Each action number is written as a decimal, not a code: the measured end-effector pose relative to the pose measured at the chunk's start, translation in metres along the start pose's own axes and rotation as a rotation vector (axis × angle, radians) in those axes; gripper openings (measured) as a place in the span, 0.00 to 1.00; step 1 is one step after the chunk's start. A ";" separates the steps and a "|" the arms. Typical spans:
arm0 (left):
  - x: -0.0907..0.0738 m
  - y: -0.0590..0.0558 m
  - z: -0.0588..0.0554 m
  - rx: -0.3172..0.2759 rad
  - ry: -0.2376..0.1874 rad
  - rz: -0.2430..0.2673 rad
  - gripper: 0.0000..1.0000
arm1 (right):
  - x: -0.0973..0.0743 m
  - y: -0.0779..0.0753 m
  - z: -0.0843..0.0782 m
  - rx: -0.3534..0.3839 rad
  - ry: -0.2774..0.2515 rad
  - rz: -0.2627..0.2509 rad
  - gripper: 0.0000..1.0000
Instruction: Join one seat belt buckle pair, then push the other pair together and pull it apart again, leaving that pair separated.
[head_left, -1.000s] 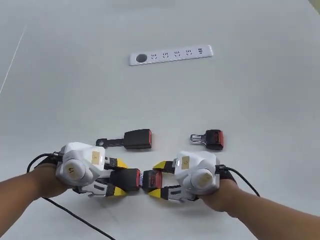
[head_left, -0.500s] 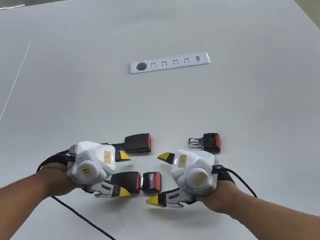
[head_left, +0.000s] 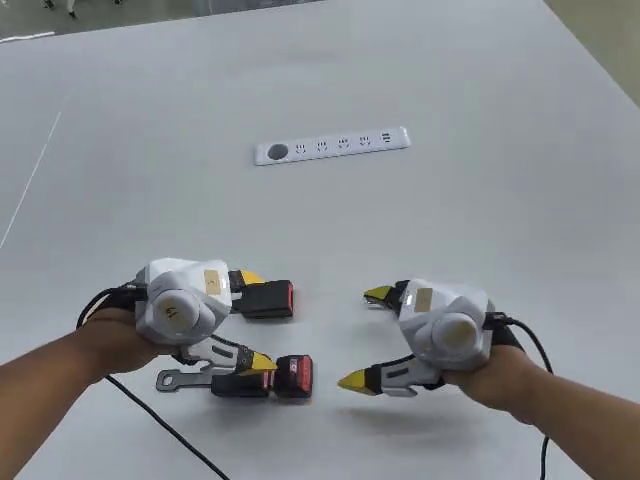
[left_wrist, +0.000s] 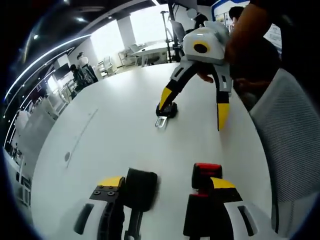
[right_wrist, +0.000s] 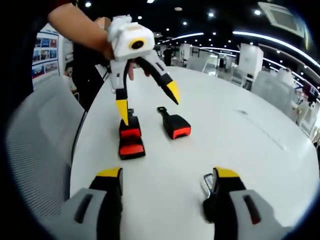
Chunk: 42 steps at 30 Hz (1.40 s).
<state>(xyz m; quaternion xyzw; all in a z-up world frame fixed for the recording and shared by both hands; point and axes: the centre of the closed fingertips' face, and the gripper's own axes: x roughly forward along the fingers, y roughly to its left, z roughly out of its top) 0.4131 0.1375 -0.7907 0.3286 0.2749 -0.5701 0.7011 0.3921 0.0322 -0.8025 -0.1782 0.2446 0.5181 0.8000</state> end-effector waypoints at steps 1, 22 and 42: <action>0.001 0.003 0.001 0.001 -0.002 0.001 0.70 | -0.005 -0.009 -0.003 0.007 0.003 -0.008 0.73; 0.037 0.041 -0.035 -0.049 0.088 -0.101 0.63 | -0.012 -0.070 -0.065 0.072 0.122 0.036 0.63; 0.047 0.040 -0.042 -0.036 0.084 -0.176 0.36 | -0.005 -0.072 -0.070 -0.028 0.132 0.101 0.36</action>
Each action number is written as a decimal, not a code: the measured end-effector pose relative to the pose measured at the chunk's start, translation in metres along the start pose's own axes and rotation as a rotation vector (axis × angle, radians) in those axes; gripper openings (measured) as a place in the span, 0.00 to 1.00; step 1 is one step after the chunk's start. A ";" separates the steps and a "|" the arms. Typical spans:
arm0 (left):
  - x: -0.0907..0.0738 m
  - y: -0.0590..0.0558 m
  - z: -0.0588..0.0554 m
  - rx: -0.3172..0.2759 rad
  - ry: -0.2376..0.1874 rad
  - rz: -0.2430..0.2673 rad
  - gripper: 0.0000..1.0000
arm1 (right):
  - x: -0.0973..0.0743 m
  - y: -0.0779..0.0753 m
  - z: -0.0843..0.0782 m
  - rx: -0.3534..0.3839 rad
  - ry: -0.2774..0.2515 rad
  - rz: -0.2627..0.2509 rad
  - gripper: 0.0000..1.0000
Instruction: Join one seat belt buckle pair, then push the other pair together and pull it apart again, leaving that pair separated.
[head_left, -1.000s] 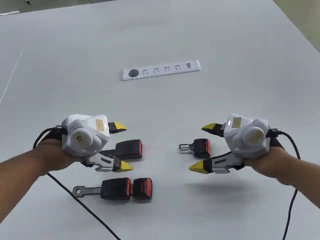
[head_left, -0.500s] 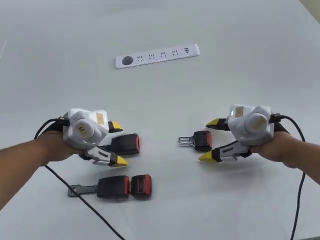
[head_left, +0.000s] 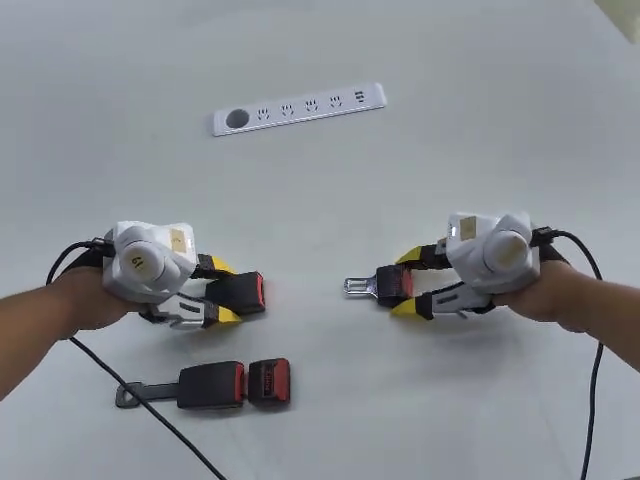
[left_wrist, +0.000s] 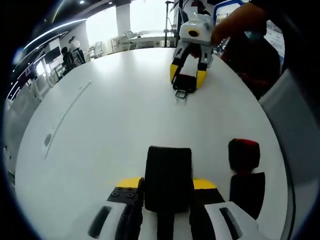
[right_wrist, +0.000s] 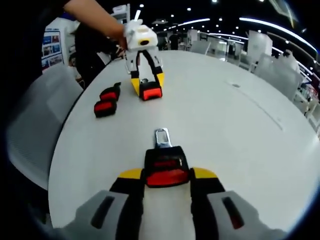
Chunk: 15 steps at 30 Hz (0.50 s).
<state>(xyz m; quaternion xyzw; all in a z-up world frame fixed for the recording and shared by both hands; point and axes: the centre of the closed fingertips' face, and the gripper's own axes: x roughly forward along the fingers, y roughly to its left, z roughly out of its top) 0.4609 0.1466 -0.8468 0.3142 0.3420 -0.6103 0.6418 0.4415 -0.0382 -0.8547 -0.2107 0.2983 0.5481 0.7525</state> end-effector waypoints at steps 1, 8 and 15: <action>0.000 0.000 0.001 0.011 0.008 0.000 0.36 | 0.000 -0.001 -0.001 0.003 -0.004 0.004 0.35; 0.001 0.002 0.000 0.024 0.021 -0.012 0.35 | -0.005 0.002 0.001 -0.004 -0.044 0.020 0.34; 0.001 0.001 0.000 0.063 0.037 -0.036 0.35 | -0.004 0.004 0.005 0.015 -0.085 0.027 0.34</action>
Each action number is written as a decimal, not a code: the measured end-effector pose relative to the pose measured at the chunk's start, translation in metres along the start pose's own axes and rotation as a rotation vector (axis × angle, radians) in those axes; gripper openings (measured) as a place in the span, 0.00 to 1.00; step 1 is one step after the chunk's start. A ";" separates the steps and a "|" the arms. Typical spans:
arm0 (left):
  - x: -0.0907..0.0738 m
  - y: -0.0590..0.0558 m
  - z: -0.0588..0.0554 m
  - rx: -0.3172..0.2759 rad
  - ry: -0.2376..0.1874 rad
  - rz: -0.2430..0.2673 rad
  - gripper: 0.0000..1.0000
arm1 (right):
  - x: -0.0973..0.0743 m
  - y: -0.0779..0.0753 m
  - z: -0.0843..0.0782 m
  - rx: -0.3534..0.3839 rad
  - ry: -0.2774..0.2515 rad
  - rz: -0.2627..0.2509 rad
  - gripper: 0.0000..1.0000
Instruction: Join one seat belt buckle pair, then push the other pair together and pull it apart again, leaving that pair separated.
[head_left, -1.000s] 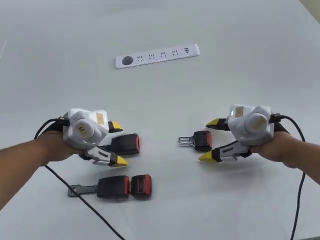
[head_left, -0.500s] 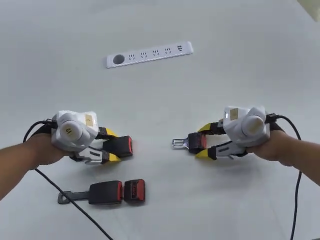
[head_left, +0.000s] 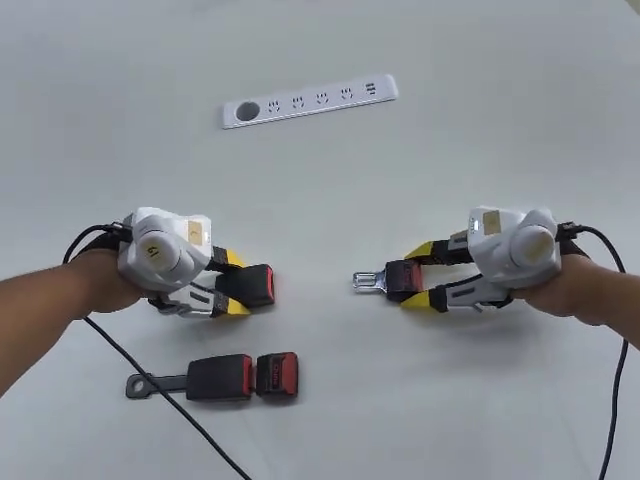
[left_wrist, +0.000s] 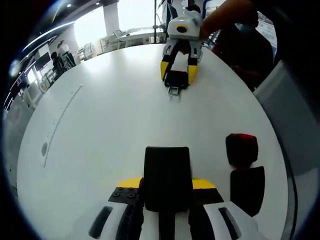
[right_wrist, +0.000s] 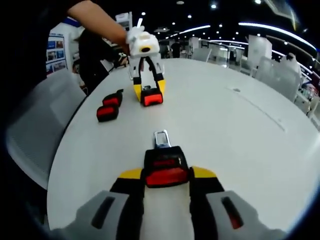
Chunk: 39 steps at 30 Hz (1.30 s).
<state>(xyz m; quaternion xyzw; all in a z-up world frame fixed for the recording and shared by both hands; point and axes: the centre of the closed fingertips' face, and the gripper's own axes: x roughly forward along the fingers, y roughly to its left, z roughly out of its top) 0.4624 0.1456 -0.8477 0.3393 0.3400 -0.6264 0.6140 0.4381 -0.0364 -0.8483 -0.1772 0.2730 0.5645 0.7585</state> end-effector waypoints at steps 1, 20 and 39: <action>0.000 0.000 0.000 0.002 0.001 -0.003 0.35 | 0.001 0.001 0.001 0.000 -0.003 0.001 0.34; 0.002 0.001 -0.001 0.029 0.011 -0.020 0.35 | 0.059 0.018 0.040 -0.002 -0.065 0.035 0.34; 0.003 0.001 -0.002 0.048 0.036 -0.028 0.35 | 0.095 0.015 0.067 -0.011 -0.053 0.065 0.34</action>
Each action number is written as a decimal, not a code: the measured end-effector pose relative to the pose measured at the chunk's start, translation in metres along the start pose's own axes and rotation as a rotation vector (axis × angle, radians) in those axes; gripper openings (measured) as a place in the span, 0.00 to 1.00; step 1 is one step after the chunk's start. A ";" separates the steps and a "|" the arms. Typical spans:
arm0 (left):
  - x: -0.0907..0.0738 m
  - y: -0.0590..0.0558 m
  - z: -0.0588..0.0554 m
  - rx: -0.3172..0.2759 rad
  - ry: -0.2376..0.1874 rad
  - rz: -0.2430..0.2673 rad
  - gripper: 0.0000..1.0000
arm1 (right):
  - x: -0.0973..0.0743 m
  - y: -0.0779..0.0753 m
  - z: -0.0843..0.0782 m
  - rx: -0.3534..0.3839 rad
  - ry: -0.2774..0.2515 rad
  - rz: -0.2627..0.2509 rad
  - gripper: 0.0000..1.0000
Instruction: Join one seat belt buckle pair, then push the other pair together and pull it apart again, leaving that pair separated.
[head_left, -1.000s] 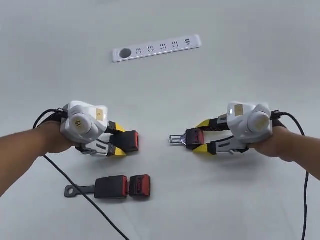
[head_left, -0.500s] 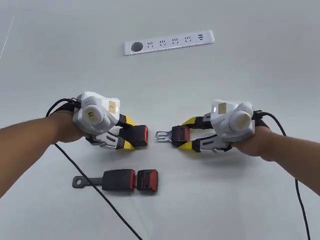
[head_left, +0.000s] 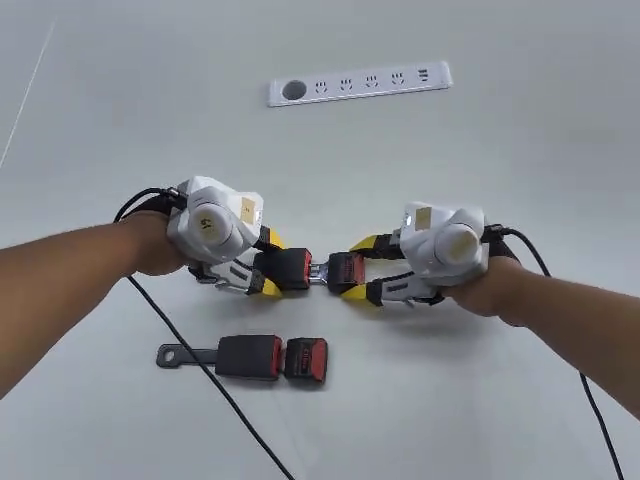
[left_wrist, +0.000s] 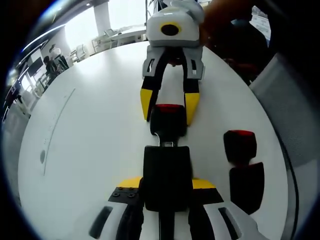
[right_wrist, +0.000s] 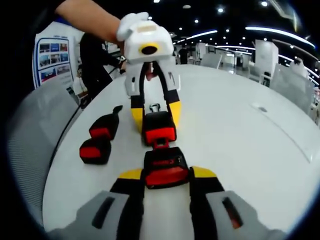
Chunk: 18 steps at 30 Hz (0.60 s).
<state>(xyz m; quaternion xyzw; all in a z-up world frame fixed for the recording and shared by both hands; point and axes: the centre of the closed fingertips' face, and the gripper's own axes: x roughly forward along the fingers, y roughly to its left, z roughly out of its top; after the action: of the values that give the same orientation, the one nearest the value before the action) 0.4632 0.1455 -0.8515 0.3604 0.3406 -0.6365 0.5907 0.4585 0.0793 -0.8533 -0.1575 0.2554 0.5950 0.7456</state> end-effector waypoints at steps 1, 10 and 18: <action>0.000 0.000 0.000 0.002 0.002 0.000 0.35 | 0.000 0.000 0.000 -0.004 0.004 -0.002 0.34; 0.001 -0.001 0.001 0.028 0.033 -0.005 0.34 | 0.007 0.000 0.004 0.003 0.029 -0.012 0.34; 0.002 0.001 -0.003 0.027 0.030 -0.007 0.34 | 0.018 0.002 0.012 0.033 0.044 -0.026 0.33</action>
<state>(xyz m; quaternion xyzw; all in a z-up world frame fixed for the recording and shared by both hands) 0.4647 0.1466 -0.8548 0.3766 0.3421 -0.6378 0.5783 0.4617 0.1013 -0.8533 -0.1615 0.2795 0.5772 0.7501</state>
